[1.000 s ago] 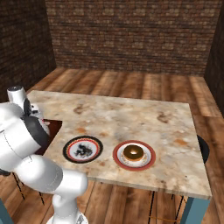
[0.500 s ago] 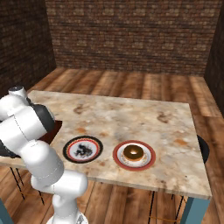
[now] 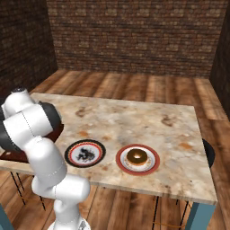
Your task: Move the dessert items from the plates to the tray.
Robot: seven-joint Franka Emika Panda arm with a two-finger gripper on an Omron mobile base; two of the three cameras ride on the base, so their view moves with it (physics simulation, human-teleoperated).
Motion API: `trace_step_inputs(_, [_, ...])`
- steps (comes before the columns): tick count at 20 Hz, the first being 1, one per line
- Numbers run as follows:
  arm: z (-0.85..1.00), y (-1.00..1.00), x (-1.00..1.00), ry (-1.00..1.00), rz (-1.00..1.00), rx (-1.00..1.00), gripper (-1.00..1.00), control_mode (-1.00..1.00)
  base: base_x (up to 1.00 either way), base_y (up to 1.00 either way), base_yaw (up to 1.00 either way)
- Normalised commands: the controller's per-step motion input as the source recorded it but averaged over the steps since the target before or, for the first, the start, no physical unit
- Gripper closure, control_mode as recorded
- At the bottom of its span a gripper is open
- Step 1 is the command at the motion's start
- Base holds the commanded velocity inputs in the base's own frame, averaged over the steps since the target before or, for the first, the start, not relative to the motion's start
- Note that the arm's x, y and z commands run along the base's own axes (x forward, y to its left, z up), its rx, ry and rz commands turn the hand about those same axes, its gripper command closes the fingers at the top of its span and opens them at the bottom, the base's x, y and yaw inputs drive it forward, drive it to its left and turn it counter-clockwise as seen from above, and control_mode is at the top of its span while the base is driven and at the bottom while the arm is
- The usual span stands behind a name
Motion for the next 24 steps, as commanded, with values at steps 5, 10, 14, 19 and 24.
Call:
trace_step_inputs(5, [-0.32, 0.04, 0.00, 0.00, 0.00, 0.00, 1.00, -1.00, 0.00, 0.00, 0.00])
trace_step_inputs(10, [-0.34, 0.19, 0.00, 0.00, 0.00, 0.00, 1.00, -1.00, 0.00, 0.00, 0.00])
trace_step_inputs(14, [-0.35, 0.18, 0.00, 0.00, 0.00, 0.00, 1.00, -1.00, 0.00, 0.00, 0.00])
trace_step_inputs(19, [-0.08, 0.07, 0.00, 0.00, 0.00, 0.00, 1.00, -1.00, 0.00, 0.00, 0.00])
trace_step_inputs(24, [0.00, 0.00, 0.00, 0.00, 0.00, 0.00, -1.00, -1.00, 0.00, 0.00, 0.00])
